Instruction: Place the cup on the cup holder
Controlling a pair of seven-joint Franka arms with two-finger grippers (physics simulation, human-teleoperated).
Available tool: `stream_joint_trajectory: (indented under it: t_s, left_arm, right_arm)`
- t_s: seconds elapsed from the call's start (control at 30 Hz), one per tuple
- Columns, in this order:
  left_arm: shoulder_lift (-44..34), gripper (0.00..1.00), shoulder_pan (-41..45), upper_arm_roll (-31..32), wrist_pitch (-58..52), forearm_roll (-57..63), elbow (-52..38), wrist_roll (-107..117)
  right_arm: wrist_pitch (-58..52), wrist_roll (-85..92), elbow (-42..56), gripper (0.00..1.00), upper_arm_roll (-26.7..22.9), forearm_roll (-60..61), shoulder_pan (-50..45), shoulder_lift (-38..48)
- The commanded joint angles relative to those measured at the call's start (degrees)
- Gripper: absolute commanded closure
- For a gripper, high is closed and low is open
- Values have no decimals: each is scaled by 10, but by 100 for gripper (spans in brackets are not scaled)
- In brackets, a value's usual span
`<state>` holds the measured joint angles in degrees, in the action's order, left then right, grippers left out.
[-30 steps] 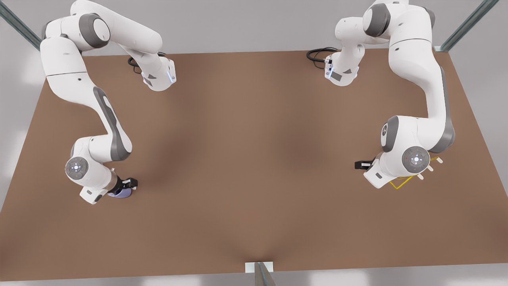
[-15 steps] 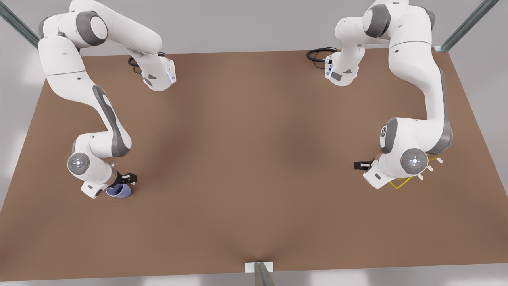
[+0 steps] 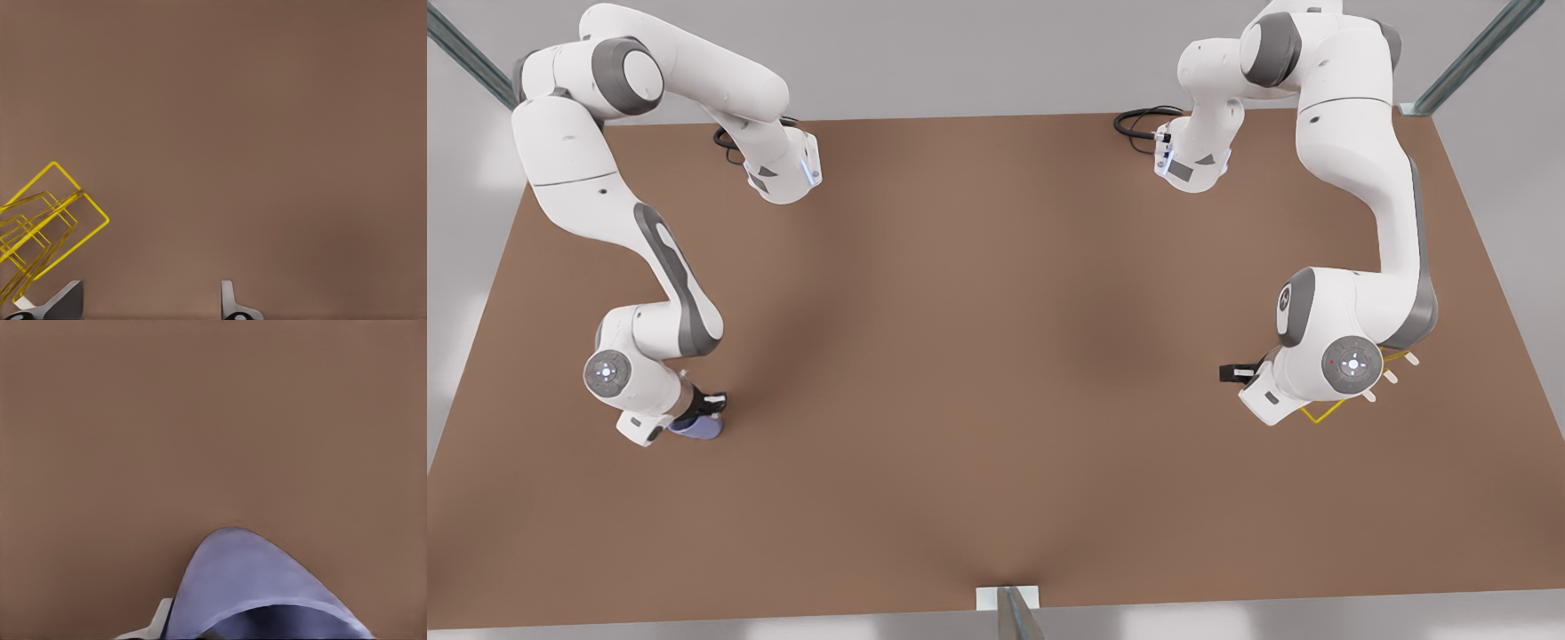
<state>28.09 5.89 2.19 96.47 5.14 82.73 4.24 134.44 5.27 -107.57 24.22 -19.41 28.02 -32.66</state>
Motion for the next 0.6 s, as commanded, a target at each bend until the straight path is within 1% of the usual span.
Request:
stream_joint_trajectory:
  t_s: [0.0, 0.17, 0.2, 0.27, 0.3, 0.33, 0.37, 0.4, 0.43, 0.53, 0.57]
  left_arm:
    - [-1, 0, 0, 0, 1, 0, 0, 1]
    - [-8, 0, -1, 0, -3, 0, -1, 0]
    - [-17, 0, -1, 0, -10, 0, -2, -1]
    - [-53, 0, 6, 1, -46, 0, -9, 0]
    - [-67, 0, 8, 11, -67, -1, -12, -10]
    - [-80, 0, 3, 26, -66, -10, -12, 3]
    - [-80, 0, 8, 26, -67, -22, -12, 13]
    - [-73, 0, 15, 33, -63, -22, -24, 3]
    - [-55, 0, 15, 44, -65, -24, -57, 5]
    - [-45, 0, 4, 42, -55, -40, -75, 16]
    - [-45, 0, 5, 41, -57, -42, -74, 26]
  right_arm:
    - [-4, -14, 2, 79, 0, -8, -2, 8]
    - [-55, -17, 5, 79, 1, -2, -20, 43]
    - [-78, -40, 26, 79, 1, 0, -38, 43]
    - [-124, -68, 76, 79, 0, 40, -95, 42]
    - [-158, -103, 112, 79, -6, 45, -137, 30]
    - [-166, -121, 140, 79, -38, 69, -190, 22]
    - [-180, -137, 167, 79, -74, 93, -246, 11]
    - [-183, -155, 192, 79, -106, 122, -297, 1]
    - [-196, -174, 221, 79, -137, 150, -348, -13]
    - [-256, -265, 358, 79, -154, 157, -439, -84]
    - [-254, -293, 373, 79, -150, 157, -446, -98]
